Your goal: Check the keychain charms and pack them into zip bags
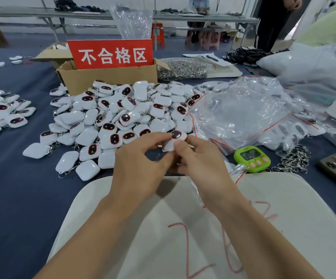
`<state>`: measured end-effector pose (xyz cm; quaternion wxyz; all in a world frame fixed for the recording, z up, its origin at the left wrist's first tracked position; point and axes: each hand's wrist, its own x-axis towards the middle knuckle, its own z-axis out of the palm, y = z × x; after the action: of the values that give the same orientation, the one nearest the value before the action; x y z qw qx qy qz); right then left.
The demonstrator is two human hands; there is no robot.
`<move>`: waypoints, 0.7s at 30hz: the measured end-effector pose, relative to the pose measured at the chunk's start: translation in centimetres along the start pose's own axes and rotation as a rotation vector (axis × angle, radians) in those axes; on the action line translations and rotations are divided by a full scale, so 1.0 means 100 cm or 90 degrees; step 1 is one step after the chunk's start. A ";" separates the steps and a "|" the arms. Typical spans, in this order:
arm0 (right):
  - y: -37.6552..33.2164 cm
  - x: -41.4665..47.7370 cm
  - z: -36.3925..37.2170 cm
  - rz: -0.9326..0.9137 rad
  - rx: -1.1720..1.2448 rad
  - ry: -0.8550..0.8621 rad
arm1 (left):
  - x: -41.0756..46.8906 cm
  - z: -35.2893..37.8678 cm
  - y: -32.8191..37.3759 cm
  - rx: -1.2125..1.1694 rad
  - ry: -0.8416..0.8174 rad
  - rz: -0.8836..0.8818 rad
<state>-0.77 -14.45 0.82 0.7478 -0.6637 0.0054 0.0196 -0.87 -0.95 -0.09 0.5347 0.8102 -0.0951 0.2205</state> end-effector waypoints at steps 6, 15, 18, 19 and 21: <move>-0.004 0.005 -0.012 0.050 0.062 -0.034 | 0.001 0.004 0.000 -0.071 -0.012 -0.048; 0.000 0.006 -0.015 0.044 0.023 -0.073 | 0.006 -0.002 0.000 -0.185 -0.059 -0.143; 0.003 0.008 -0.016 0.037 -0.003 -0.105 | 0.007 0.001 -0.001 -0.187 -0.074 -0.173; 0.004 0.009 -0.016 0.034 -0.015 -0.109 | 0.007 0.001 -0.001 -0.178 -0.068 -0.174; 0.004 0.009 -0.014 0.031 -0.026 -0.113 | 0.006 0.003 -0.002 -0.147 -0.045 -0.159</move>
<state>0.15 -15.81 0.21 0.7310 -0.6739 -0.0453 0.0968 -0.20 -1.07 -0.04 0.6436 0.7563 -0.0369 0.1115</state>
